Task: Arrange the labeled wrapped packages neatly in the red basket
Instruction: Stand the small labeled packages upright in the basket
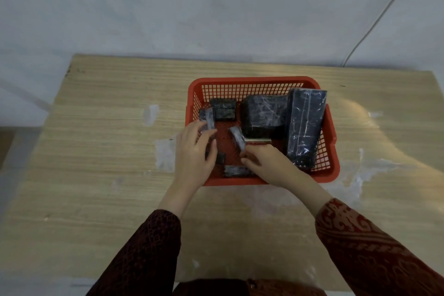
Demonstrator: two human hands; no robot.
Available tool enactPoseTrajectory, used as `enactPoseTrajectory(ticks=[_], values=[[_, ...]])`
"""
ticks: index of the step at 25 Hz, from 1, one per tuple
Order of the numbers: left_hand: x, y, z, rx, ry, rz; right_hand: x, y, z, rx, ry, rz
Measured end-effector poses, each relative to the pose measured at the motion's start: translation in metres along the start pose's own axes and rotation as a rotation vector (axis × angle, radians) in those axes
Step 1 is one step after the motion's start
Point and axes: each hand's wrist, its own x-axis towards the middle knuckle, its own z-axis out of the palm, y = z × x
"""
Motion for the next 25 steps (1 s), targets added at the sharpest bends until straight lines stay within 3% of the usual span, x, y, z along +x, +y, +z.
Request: enactPoseTrajectory(ticks=[3, 7, 9, 13, 19, 25], values=[[0.024, -0.01, 0.0, 0.017, 0.041, -0.108, 0.04, -0.014, -0.002, -0.052, 0.063, -0.093], [0.037, -0.018, 0.009, -0.12, -0.066, -0.317, 0.098, -0.021, -0.002, -0.343, 0.198, -0.203], [0.038, -0.02, 0.012, -0.136, -0.064, -0.303, 0.119, -0.019, -0.001, -0.447, 0.252, -0.162], [0.037, -0.02, 0.012, -0.125, -0.068, -0.313, 0.144, -0.017, -0.001, -0.534, 0.182, -0.015], [0.037, -0.021, 0.013, -0.134, -0.06, -0.314, 0.151, -0.016, -0.018, -0.5, 0.06, -0.092], [0.037, -0.021, 0.011, -0.162, -0.042, -0.309, 0.146, -0.018, -0.046, -0.112, -0.006, -0.054]])
